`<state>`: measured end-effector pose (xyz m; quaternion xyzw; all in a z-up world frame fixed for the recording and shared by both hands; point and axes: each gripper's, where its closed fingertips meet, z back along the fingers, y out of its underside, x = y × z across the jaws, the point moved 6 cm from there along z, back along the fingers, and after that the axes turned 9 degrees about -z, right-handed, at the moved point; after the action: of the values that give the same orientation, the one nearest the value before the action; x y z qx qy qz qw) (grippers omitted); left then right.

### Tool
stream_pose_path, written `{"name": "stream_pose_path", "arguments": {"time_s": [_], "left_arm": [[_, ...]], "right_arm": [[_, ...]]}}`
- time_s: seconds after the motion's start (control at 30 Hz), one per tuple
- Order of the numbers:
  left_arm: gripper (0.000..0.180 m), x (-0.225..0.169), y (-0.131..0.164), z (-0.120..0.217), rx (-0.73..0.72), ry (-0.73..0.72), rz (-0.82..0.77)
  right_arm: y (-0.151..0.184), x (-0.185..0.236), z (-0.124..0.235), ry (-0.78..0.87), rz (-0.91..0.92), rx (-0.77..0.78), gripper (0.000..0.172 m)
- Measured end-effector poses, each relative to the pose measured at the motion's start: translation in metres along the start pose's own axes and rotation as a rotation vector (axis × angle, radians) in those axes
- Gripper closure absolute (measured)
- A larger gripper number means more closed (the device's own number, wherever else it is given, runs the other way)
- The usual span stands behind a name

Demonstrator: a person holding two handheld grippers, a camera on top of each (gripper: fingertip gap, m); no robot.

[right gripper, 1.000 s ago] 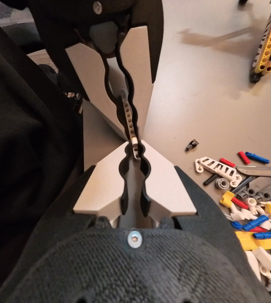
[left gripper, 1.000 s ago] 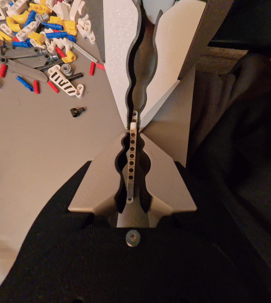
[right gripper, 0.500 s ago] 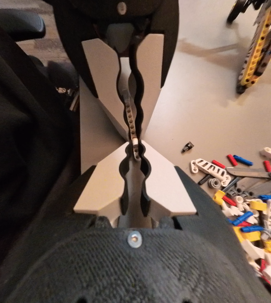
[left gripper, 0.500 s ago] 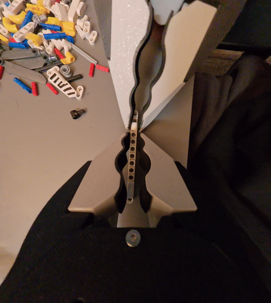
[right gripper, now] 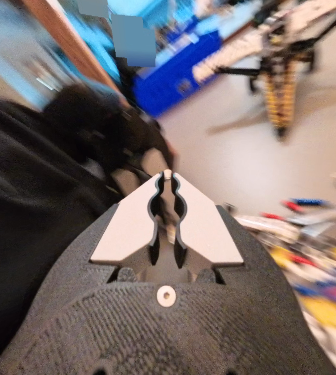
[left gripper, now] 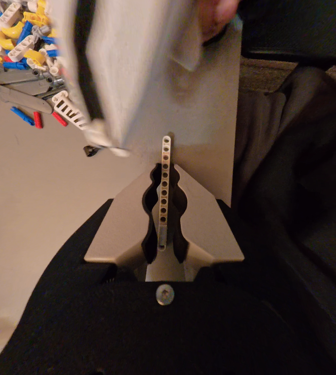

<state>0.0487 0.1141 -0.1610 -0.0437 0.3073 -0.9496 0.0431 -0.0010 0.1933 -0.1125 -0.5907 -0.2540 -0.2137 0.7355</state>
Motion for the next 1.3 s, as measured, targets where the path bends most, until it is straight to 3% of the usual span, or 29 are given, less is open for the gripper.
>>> {"name": "stream_pose_path", "arguments": {"time_s": [0.07,0.17,0.33,0.47,0.6,0.7,0.83,0.97,1.07,1.3], "left_arm": [[0.170,-0.001,-0.002,0.000,0.017,-0.002,-0.014],[0.170,0.000,-0.002,0.000,0.024,0.008,-0.012],[0.171,0.000,-0.004,0.001,0.052,0.019,-0.020],[0.172,0.003,-0.001,0.005,0.050,0.014,0.021],[0.173,0.003,0.000,0.016,-0.002,0.010,0.065],[0.160,0.005,0.000,0.029,-0.064,0.005,0.127],[0.151,0.012,0.002,0.049,-0.178,-0.026,0.218],[0.151,0.019,0.017,0.081,-0.290,-0.134,0.304],[0.152,0.015,0.040,0.102,-0.357,-0.203,0.372],[0.153,-0.016,0.078,0.086,-0.337,-0.121,0.531]], "right_arm": [[0.009,-0.018,0.009,0.257,0.225,0.101,0.166],[-0.001,-0.016,0.026,0.360,0.265,0.095,0.166],[-0.017,-0.051,0.064,0.700,0.300,0.152,0.167],[-0.024,-0.076,0.060,0.724,0.238,0.152,0.166],[-0.038,-0.101,0.061,0.862,0.258,0.168,0.166],[-0.043,-0.108,0.064,0.904,0.236,0.176,0.155],[-0.054,-0.101,0.078,0.979,0.254,0.080,0.159],[-0.050,-0.069,0.079,0.945,0.291,0.017,0.147],[-0.026,-0.035,0.050,0.800,0.329,0.059,0.140],[0.055,0.023,-0.017,0.439,0.387,0.434,0.172]]}}
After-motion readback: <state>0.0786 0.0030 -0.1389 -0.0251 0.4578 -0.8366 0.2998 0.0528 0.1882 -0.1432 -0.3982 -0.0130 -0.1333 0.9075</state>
